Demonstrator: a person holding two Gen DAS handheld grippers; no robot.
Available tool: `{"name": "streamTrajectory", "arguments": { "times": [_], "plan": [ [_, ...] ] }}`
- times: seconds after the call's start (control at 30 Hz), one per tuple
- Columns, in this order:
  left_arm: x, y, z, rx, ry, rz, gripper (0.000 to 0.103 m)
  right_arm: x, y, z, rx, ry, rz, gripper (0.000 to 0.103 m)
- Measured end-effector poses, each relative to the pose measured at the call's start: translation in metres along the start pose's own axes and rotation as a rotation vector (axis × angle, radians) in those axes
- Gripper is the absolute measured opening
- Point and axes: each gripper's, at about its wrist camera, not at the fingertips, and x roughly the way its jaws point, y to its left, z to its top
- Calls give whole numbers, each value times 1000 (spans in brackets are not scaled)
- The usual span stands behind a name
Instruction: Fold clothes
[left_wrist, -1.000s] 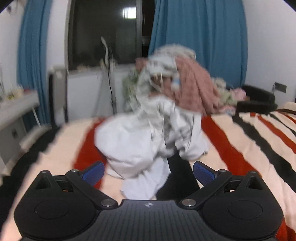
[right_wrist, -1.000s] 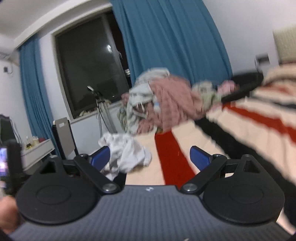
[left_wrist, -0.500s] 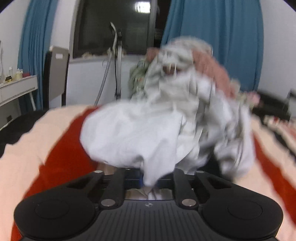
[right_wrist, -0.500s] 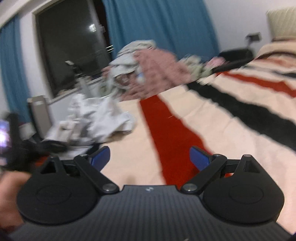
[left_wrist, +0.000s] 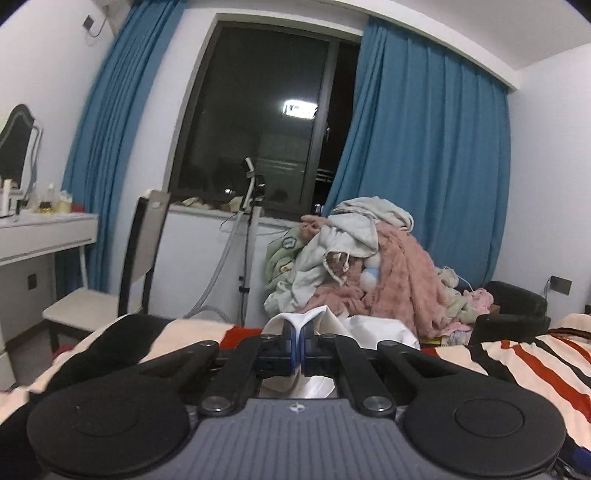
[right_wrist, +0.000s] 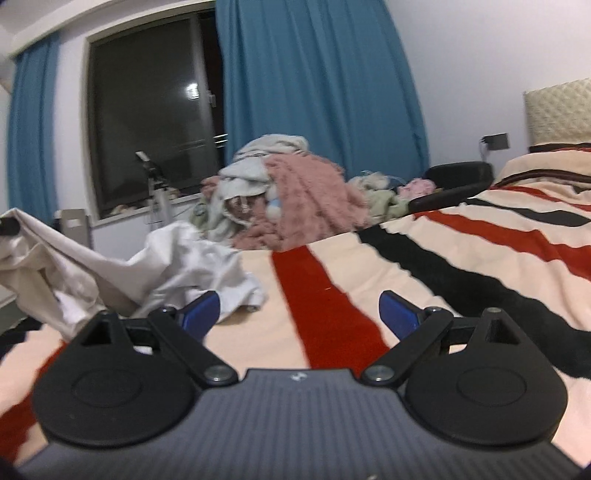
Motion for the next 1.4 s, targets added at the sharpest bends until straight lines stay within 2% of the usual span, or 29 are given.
{"name": "streamTrajectory", "arguments": {
  "times": [0.13,0.3,0.37,0.47,0.6,0.63,0.67,0.7,0.73,0.77,0.8,0.83,0.9,1.0,1.03,1.07,1.13,1.17,1.2,1.3,1.4],
  "plan": [
    [-49,26,4,-31,-16,59,2,-6,4,-1,10,46,56,93],
    [-80,62,15,-153,-66,214,2,-6,7,-5,20,102,108,93],
    [-80,77,16,-179,-58,295,2,-5,8,-7,27,128,129,93],
    [-66,99,15,-219,-8,389,2,7,9,-13,50,177,157,83],
    [-35,116,11,-227,91,477,6,32,10,-20,81,241,192,82],
    [-29,118,9,-225,112,482,14,41,10,-21,90,254,200,82],
    [-23,120,7,-221,132,482,29,51,9,-20,106,264,209,82],
    [-17,119,5,-218,156,482,38,62,8,-20,126,271,222,82],
    [-11,116,2,-216,182,484,54,73,6,-20,153,279,238,82],
    [-5,114,0,-214,209,486,60,86,5,-18,186,287,257,82],
    [1,111,-2,-212,235,488,70,100,5,-17,208,295,271,82],
    [7,109,-5,-210,261,490,76,115,6,-15,221,301,278,82],
    [14,112,-9,-221,298,494,79,146,12,-11,221,307,284,82],
    [19,114,-15,-206,292,475,84,191,28,-4,190,309,293,82],
    [22,113,-18,-170,288,471,85,204,34,-1,175,311,303,78],
    [26,111,-21,-140,288,466,86,213,39,2,155,312,316,69],
    [38,107,-29,-89,291,455,86,225,48,7,105,311,341,46],
    [43,108,-33,-107,289,445,86,226,53,9,70,303,346,28],
    [47,113,-37,-157,291,431,86,219,57,12,21,282,346,15],
    [59,124,-44,-302,312,383,85,182,58,18,-58,208,361,8],
    [62,126,-45,-337,315,340,85,141,48,30,-56,165,390,7]
  ]
}}
